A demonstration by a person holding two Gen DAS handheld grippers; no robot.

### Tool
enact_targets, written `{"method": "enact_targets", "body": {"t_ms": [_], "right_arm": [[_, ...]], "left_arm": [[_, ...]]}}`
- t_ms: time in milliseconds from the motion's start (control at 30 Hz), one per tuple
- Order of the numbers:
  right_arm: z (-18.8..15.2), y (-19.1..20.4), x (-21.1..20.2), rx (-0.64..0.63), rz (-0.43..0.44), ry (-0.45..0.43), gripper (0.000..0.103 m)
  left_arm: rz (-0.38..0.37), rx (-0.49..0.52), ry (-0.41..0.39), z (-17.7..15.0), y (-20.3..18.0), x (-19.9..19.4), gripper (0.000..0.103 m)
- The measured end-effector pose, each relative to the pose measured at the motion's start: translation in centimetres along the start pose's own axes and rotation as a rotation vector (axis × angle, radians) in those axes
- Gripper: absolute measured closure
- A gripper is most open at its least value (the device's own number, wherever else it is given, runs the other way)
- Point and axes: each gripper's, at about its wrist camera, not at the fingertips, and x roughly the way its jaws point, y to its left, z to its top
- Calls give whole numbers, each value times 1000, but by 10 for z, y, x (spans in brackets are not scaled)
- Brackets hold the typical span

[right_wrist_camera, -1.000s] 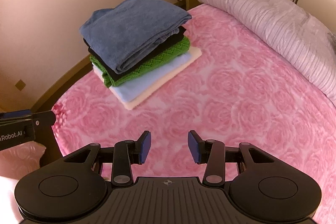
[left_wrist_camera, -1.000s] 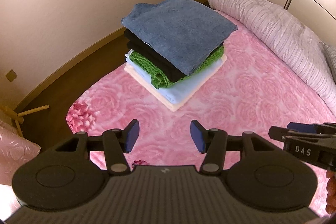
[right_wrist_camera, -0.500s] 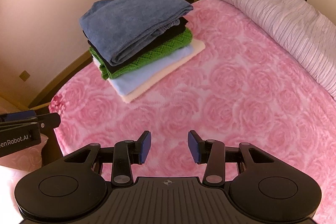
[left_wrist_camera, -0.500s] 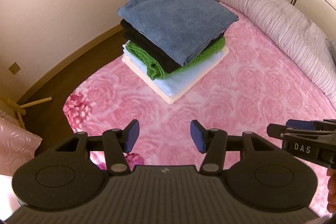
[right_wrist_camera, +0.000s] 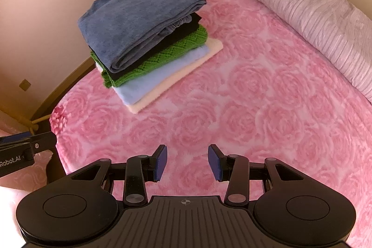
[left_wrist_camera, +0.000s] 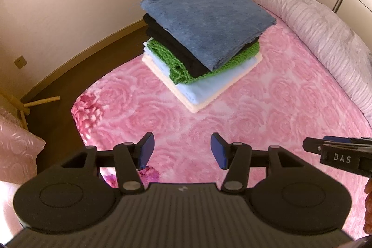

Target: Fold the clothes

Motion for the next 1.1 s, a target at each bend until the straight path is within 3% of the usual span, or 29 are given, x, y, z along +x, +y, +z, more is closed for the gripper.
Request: {"method": "enact_targets", "body": {"t_ms": [433, 1100], "right_arm": [[18, 15, 17, -34, 12, 1, 60], [34, 24, 29, 8, -1, 2, 60]], "left_arm": [[12, -45, 11, 12, 16, 11, 54], [-13, -14, 11, 33, 30, 25, 55]]}}
